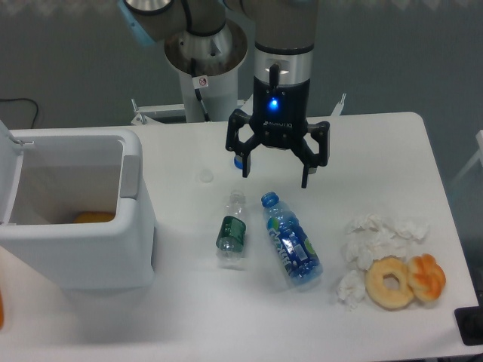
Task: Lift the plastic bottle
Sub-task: 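Move the open gripper over the blue-labelled bottle's cap end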
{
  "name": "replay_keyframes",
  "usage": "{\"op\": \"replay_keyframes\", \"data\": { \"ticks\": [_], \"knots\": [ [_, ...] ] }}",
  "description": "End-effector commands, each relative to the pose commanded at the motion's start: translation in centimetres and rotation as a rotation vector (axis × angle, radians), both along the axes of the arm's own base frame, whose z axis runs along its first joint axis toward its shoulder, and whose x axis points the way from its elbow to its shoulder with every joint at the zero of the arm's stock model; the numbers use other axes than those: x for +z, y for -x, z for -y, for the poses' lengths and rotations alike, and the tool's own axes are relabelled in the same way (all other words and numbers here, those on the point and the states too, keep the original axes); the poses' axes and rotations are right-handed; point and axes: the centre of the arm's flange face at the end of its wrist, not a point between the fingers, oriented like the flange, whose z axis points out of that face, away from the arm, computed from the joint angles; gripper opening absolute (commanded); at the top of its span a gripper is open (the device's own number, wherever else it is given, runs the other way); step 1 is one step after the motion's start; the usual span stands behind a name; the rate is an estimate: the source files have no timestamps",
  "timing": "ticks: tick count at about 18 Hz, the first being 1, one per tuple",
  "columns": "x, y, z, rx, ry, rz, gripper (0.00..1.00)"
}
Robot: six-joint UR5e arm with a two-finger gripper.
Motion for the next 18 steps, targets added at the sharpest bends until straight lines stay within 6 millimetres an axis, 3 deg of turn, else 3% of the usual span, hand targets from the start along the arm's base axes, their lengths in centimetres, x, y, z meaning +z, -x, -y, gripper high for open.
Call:
{"op": "replay_keyframes", "data": {
  "ticks": [6,10,12,14,18],
  "knots": [
    [-1.7,0.8,-0.6,0.013,0.045,0.004,1.0],
    [-4.2,1.7,-0.8,0.05,0.063,0.046,1.0],
    [-7.4,2.6,0.2,0.146,0.094,0.111,1.0],
    [-8.9,3.8,1.0,0.218,0.108,0.148,1.0],
    [-10.1,5.9,2.6,0.345,0.106,0.195,1.0]
  ]
}}
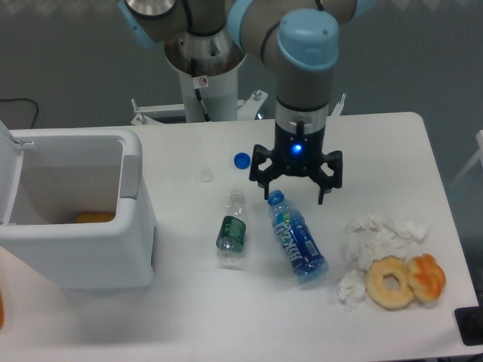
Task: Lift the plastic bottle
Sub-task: 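Move the open gripper over the blue-labelled bottle's cap end, then lower the gripper onto the bottle's bottom end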
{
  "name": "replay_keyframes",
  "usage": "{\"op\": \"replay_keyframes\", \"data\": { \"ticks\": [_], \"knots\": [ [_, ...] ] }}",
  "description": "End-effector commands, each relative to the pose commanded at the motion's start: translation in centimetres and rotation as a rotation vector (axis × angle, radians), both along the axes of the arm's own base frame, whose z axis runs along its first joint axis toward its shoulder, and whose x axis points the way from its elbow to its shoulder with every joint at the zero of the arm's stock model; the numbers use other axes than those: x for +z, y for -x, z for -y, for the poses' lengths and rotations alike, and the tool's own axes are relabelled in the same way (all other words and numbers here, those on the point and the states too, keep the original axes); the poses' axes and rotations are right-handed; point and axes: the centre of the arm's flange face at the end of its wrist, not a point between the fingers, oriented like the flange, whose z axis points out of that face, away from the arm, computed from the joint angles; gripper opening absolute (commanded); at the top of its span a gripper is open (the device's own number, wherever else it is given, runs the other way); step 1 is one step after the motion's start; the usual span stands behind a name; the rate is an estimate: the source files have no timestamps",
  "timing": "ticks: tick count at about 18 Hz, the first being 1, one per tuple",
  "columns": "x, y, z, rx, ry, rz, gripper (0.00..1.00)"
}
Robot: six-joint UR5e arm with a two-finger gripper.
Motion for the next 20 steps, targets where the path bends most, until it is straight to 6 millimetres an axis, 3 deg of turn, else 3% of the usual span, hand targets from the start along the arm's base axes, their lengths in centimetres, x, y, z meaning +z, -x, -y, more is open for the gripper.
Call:
{"op": "replay_keyframes", "data": {
  "ticks": [3,9,17,20],
  "knots": [
    [-2.9,2.5,0.2,0.115,0.009,0.059,1.0],
    [-6.1,5.9,-1.6,0.206,0.017,0.109,1.0],
    [-11.1,6.7,-2.6,0.249,0.112,0.136,1.0],
    [-11.7,6.9,-3.4,0.246,0.115,0.142,1.0]
  ]
}}
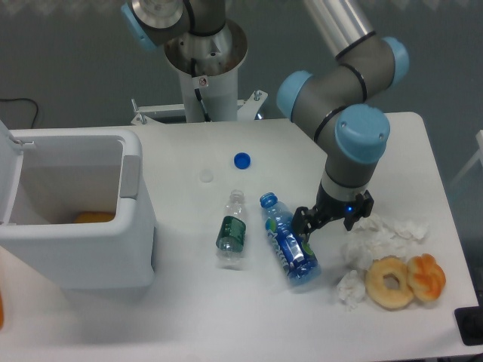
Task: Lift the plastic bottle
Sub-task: 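Lower the gripper onto the bottle's bottom end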
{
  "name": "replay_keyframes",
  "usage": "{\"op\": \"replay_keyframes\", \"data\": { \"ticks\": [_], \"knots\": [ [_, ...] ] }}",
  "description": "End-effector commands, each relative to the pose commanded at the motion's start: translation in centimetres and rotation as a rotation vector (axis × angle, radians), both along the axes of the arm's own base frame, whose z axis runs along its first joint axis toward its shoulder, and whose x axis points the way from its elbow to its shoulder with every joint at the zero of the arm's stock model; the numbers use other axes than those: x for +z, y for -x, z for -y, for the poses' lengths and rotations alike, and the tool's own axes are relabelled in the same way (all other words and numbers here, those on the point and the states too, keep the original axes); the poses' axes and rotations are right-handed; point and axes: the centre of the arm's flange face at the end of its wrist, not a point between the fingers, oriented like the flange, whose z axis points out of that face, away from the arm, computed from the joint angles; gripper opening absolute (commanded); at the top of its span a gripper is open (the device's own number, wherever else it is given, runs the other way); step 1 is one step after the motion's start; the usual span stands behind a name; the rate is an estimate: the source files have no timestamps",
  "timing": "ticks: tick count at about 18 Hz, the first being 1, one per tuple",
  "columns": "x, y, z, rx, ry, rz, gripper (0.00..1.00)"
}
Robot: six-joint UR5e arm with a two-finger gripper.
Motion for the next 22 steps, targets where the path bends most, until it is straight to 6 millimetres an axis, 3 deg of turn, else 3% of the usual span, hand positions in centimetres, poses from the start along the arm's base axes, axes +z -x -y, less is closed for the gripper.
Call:
{"op": "replay_keyframes", "data": {
  "ticks": [6,22],
  "knots": [
    [-1.1,-1.0,-2.7,-0.005,-0.001,0.013,1.0],
    [-4.9,-0.4,-3.9,-0.02,0.003,0.017,1.0]
  ]
}}
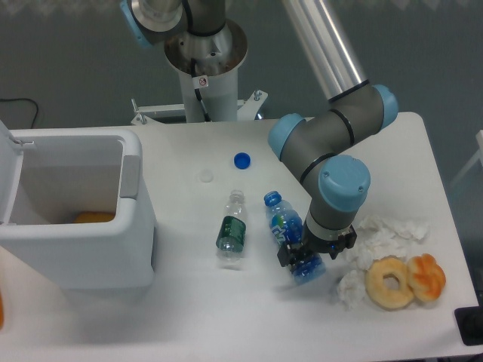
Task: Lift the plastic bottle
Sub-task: 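Lower the gripper onto the bottle's bottom end, then close the gripper around the blue-labelled bottle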
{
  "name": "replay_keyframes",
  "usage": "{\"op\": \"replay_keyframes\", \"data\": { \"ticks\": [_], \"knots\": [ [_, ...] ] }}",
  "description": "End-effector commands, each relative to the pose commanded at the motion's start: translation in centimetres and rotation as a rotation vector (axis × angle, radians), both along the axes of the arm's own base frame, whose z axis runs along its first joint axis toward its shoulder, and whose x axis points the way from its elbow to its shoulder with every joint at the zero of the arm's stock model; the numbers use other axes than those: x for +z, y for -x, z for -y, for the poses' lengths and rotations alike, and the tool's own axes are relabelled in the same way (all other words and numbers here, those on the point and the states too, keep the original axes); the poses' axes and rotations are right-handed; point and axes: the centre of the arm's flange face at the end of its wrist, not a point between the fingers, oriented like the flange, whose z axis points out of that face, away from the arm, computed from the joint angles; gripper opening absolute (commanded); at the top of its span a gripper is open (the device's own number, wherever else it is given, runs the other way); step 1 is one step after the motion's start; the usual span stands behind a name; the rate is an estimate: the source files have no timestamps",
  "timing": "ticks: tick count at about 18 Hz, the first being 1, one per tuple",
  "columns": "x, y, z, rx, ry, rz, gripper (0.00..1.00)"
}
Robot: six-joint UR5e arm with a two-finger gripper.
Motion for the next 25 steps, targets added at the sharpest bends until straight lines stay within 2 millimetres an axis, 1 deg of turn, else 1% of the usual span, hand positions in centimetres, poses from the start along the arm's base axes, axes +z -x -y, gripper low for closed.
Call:
{"op": "replay_keyframes", "data": {
  "ticks": [10,18,21,25],
  "knots": [
    [-1.6,0.1,0.0,-0.035,0.009,0.007,1.0],
    [-1.9,0.0,0.0,-0.044,0.008,0.005,1.0],
    [-1.9,0.0,0.0,-0.044,0.009,0.007,0.96],
    [-1.9,0.0,0.0,-0.043,0.007,0.006,0.96]
  ]
}}
